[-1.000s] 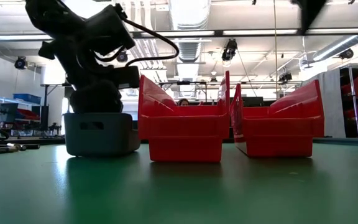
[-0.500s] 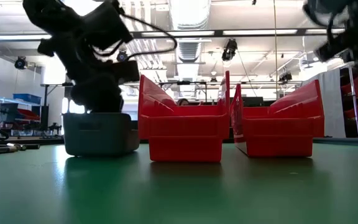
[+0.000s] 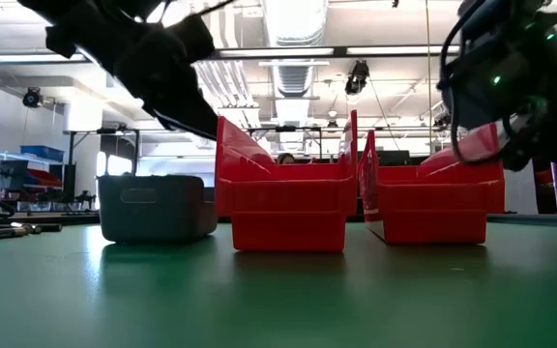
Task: Sort batteries
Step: Put the silver battery into the gray bin
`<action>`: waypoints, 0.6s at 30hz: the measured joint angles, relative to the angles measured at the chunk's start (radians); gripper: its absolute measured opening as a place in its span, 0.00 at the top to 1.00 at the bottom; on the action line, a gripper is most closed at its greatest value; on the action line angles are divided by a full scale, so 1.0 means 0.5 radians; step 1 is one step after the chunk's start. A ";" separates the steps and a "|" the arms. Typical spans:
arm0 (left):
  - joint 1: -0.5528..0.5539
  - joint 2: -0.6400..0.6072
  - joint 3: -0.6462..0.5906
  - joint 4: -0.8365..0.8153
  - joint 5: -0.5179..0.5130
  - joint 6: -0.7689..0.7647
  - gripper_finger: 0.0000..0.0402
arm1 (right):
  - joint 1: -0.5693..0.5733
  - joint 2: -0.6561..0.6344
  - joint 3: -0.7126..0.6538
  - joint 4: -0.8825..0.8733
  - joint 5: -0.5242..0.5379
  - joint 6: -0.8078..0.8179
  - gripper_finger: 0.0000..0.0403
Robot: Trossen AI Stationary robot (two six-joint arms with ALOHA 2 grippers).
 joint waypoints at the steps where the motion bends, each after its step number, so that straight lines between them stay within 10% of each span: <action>1: -0.009 -0.009 -0.001 -0.001 0.000 0.009 0.69 | -0.023 0.024 0.000 0.001 0.002 -0.074 0.28; 18: -0.022 -0.003 -0.010 -0.018 -0.001 0.042 0.69 | -0.070 0.269 -0.091 0.017 0.260 -0.655 0.36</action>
